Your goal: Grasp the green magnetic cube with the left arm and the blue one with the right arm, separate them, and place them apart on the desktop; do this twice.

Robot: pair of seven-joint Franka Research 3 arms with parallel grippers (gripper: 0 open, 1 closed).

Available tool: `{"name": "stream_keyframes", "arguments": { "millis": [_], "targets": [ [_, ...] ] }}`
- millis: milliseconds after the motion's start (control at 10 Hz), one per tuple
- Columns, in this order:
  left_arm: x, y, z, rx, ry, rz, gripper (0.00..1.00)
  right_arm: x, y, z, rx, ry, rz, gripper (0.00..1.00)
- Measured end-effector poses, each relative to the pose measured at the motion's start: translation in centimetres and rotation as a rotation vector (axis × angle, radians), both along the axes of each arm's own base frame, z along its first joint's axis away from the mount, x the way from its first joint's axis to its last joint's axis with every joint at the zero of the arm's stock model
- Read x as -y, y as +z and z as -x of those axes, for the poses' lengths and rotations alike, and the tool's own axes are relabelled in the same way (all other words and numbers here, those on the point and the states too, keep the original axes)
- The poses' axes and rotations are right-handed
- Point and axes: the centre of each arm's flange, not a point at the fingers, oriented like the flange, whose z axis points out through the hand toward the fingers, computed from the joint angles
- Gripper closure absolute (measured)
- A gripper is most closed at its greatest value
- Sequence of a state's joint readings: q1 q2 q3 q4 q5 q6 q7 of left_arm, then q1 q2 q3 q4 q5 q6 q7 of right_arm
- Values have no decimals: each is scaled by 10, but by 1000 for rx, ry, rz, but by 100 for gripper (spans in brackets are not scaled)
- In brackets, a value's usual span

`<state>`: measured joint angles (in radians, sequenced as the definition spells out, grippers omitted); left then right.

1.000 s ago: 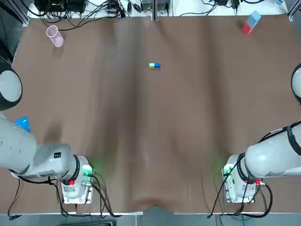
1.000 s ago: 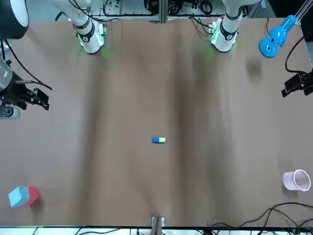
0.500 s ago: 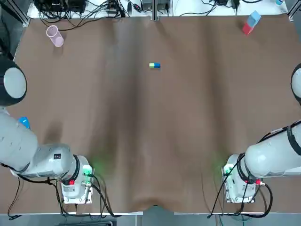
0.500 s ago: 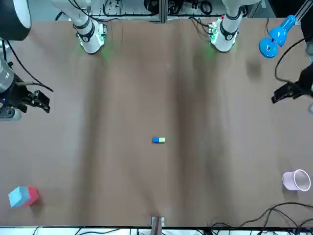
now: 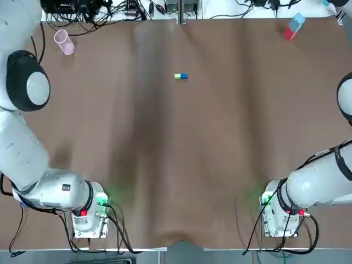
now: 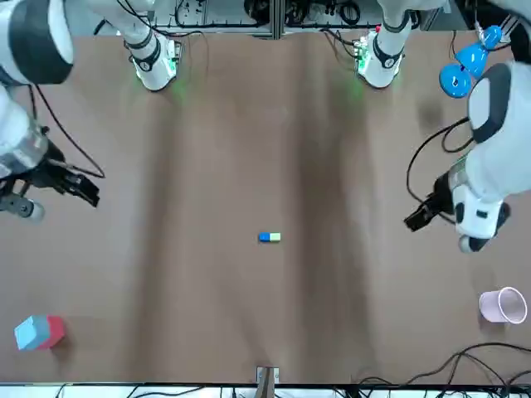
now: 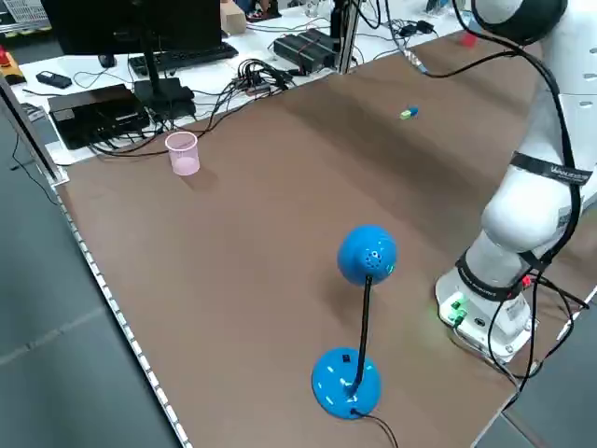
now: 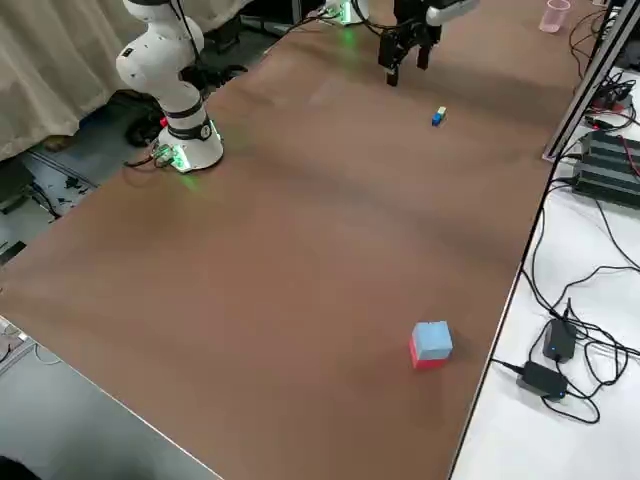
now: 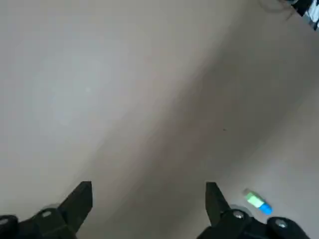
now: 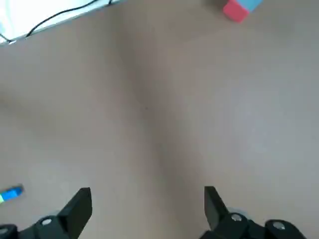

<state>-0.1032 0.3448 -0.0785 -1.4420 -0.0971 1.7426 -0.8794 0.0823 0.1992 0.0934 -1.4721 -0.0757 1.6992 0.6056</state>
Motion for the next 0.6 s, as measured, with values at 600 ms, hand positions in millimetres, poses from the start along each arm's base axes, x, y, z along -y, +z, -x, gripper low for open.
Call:
{"name": "stream_keyframes", "arguments": {
  "millis": [600],
  "targets": [
    [189,-143,19,-124,552,-76,0,-163,-169,-19,-58,-612,4,1]
  ]
}}
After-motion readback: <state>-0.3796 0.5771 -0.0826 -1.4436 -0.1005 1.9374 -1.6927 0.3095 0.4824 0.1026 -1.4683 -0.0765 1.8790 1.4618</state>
